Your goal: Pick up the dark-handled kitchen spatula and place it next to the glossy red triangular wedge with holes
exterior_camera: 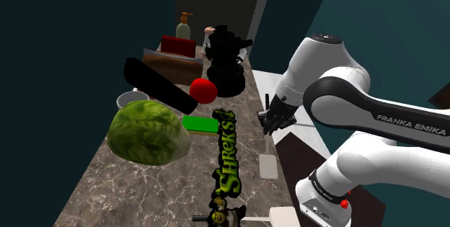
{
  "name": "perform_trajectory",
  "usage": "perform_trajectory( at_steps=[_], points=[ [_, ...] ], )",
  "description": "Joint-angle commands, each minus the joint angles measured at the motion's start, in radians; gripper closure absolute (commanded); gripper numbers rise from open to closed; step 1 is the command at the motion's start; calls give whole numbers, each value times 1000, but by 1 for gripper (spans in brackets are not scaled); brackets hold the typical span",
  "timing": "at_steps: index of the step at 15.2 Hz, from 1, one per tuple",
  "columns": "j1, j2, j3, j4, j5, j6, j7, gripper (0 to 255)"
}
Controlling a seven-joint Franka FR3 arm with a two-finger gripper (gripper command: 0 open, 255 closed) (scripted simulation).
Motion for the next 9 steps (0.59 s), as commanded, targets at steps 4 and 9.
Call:
perform_trajectory(
  at_steps=[4, 9],
  points=[
    [-12, -14, -33, 60, -32, -72, 2, 255],
    [-25, -16, -64, 122, -62, -136, 2, 255]
  ],
)
